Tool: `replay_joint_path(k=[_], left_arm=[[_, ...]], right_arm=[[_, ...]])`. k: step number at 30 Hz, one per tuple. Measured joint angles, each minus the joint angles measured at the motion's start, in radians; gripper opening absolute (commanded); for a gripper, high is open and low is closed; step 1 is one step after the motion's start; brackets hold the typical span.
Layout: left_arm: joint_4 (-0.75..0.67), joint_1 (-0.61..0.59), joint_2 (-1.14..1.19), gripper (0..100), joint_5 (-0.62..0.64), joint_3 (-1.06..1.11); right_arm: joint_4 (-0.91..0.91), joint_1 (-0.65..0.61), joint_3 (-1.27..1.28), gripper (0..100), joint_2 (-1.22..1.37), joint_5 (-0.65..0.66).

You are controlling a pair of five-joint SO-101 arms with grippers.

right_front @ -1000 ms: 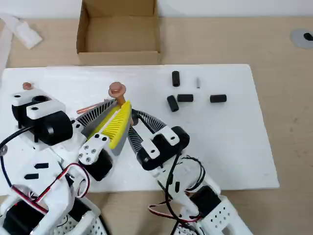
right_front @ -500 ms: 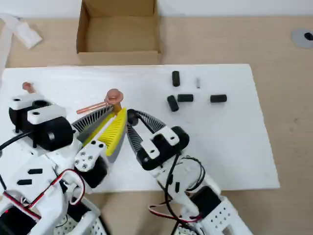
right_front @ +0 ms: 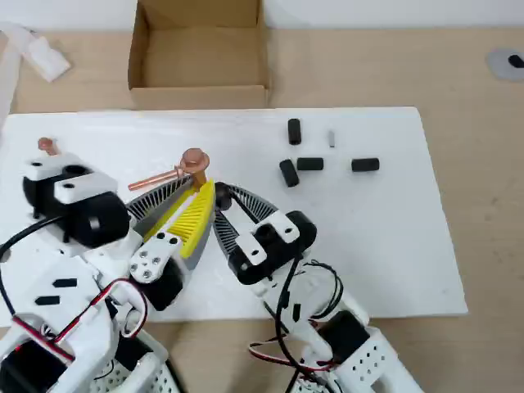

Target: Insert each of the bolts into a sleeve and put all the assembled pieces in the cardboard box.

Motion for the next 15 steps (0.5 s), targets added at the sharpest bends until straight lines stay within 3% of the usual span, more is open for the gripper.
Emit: replay_joint_path(k=[15], left_arm=[[-0.097,0.0,0.005,0,-0.017,0.12]], right_arm=[[0.0,0.0,0.0,0.9,0.0,0.0]])
